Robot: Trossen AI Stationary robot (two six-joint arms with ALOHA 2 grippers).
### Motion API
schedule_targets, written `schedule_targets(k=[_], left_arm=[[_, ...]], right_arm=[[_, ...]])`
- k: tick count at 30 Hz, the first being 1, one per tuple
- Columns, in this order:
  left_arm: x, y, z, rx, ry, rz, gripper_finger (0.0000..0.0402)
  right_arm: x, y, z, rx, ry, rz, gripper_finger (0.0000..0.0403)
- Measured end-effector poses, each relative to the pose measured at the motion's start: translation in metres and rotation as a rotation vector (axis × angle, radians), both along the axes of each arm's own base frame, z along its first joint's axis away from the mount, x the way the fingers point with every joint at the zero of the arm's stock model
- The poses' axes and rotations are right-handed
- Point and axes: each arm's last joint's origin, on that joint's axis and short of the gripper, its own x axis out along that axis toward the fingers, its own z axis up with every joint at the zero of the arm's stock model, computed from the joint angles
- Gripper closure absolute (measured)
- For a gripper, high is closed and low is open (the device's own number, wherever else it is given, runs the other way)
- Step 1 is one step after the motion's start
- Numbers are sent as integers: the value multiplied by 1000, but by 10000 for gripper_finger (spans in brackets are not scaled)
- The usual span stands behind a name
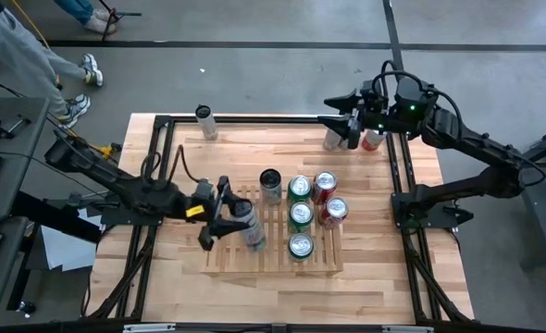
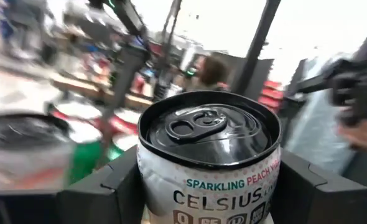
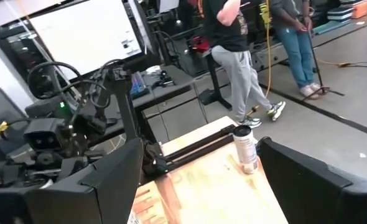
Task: Place canned beverage on shelf
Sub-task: Put the left white-pink soda can on the shelf aligned with the other white-pink soda can
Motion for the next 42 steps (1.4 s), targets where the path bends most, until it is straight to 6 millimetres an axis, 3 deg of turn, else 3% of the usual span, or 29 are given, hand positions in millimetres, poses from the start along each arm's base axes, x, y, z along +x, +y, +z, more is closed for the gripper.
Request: schedule_targets(k=[7, 11, 24, 42], left_arm=[[21, -4, -2, 190, 106, 100, 169], [32, -2, 5, 193, 93, 122, 169], [67, 3, -14, 254, 179, 153, 166], [61, 5, -15, 272, 268, 190, 127]], right_arm=[[2, 5, 0, -9, 3, -66, 95], [2, 6, 0, -17, 5, -74, 95], [2, 6, 0, -34, 15, -71, 95], [1, 6, -4, -66, 62, -62, 95]])
